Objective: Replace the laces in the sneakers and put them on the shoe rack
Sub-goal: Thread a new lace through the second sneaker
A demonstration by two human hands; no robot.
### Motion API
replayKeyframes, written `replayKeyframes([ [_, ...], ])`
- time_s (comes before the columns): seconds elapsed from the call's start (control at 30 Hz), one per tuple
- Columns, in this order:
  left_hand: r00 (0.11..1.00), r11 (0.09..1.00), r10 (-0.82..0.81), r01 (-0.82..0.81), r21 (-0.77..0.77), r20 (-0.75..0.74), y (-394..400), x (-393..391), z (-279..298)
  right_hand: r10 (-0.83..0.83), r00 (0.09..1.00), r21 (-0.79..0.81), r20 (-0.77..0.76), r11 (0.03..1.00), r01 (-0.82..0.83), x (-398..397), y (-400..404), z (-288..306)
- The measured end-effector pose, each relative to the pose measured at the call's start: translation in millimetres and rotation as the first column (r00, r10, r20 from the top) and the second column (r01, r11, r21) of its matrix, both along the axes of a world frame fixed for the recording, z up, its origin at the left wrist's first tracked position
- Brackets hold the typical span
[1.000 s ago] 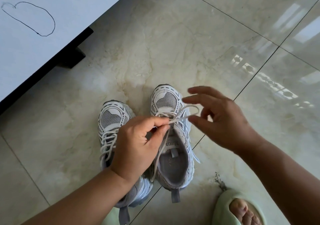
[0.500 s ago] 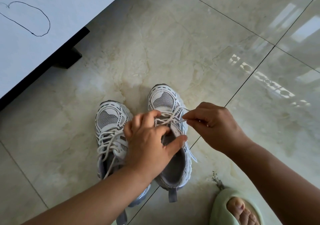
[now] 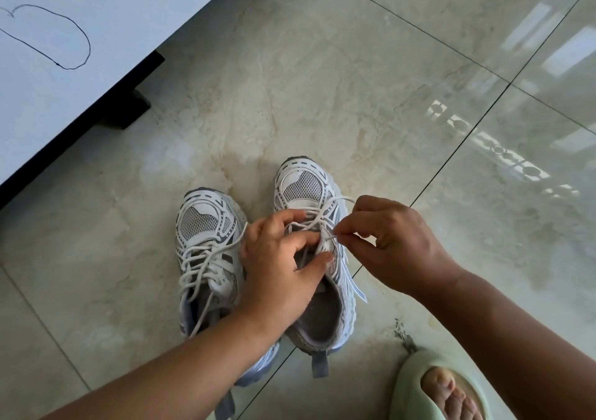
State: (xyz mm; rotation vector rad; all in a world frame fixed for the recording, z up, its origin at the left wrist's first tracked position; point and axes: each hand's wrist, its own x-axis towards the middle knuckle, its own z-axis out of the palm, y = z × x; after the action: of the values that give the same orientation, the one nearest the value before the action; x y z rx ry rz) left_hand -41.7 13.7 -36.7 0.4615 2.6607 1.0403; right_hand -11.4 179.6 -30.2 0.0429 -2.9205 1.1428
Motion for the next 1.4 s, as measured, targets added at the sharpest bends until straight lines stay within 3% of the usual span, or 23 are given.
replayKeyframes([
  [0.23,0.982,0.991,-0.131,0.127,-0.039,-0.136,-9.8,-12.5,-9.5,0.047,0.998,0.005,-0.036,0.999,-0.046,-0.3,-6.4,-4.9],
  [0.37,0.974,0.986,-0.156,0.143,-0.088,-0.167,-7.5,-15.8,-8.9,-0.06,0.998,-0.105,0.034,0.992,0.064,7.3,-11.7,-2.1],
  [0.53,0.955,0.972,-0.234,0.227,-0.059,-0.185,-13.7,-16.9,-2.1,-0.147,0.979,0.021,0.145,0.989,0.145,18.0,-26.0,-1.0],
  [0.7,0.979,0.992,-0.053,0.073,0.098,-0.195,-32.6,-22.8,14.1,-0.317,0.912,-0.032,0.26,0.941,0.336,20.2,-35.7,-2.8],
  [0.77,0.973,1.0,-0.012,0.013,0.002,-0.229,-47.8,-29.8,13.5,-0.35,0.895,-0.062,0.278,0.923,0.38,20.8,-35.6,-1.5],
  [0.83,0.969,0.978,-0.034,-0.018,-0.209,-0.244,-65.0,-37.5,9.6,-0.362,0.886,-0.085,0.289,0.912,0.4,20.7,-35.8,-0.6],
  [0.93,0.987,0.856,-0.018,-0.065,-0.513,-0.157,-75.8,-45.7,7.8,-0.364,0.879,-0.099,0.308,0.907,0.41,20.7,-36.4,0.3],
  [1.03,0.987,0.839,0.003,-0.09,-0.536,-0.161,-69.5,-50.0,11.2,-0.366,0.872,-0.113,0.324,0.901,0.42,21.1,-36.2,0.8],
  [1.1,0.972,0.912,-0.056,-0.044,-0.407,-0.23,-58.7,-47.2,18.1,-0.37,0.866,-0.128,0.336,0.893,0.432,21.9,-36.4,1.6],
  [1.17,0.946,0.952,-0.192,0.115,-0.283,-0.262,-42.0,-40.7,24.0,-0.384,0.857,-0.143,0.343,0.881,0.452,22.2,-37.1,1.9],
  [1.27,0.858,0.88,-0.432,0.333,-0.339,-0.278,-15.8,-26.0,20.3,-0.414,0.847,-0.14,0.332,0.867,0.479,21.4,-39.3,1.1],
  [1.4,0.85,0.872,-0.433,0.309,-0.38,-0.301,-5.7,-22.2,12.2,-0.435,0.842,-0.123,0.319,0.862,0.492,21.8,-41.1,1.2],
])
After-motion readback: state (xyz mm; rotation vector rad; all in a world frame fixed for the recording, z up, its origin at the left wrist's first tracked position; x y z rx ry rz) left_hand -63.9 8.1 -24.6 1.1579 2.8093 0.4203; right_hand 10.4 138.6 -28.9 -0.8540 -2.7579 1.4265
